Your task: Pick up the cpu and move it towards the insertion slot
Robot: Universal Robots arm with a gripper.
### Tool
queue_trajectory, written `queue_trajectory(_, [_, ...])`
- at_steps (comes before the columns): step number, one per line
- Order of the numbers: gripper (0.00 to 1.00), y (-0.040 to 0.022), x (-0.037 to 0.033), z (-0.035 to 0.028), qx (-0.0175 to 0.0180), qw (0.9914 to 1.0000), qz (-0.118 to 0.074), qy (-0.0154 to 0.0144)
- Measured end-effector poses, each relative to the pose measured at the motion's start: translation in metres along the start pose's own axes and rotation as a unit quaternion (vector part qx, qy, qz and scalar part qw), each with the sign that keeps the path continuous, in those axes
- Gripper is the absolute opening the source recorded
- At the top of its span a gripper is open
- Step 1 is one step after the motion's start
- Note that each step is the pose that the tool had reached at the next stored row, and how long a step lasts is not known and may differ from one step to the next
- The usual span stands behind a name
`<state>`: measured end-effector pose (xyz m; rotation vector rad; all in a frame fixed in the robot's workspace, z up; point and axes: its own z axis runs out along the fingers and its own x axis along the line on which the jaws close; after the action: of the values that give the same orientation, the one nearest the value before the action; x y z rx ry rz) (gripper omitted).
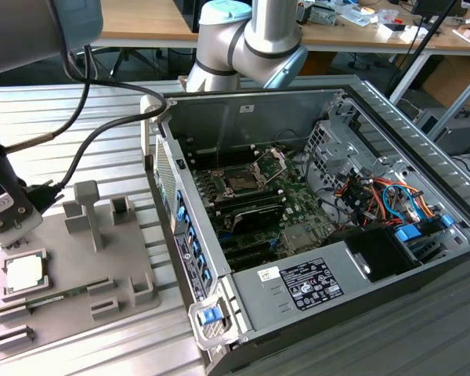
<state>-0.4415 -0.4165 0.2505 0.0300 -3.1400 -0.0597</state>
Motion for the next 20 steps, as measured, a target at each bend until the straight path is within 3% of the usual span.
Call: queue_trajectory(20, [0.11,-0.0109,0.0002,0.0077,0.0,1.0,0.0,0.0])
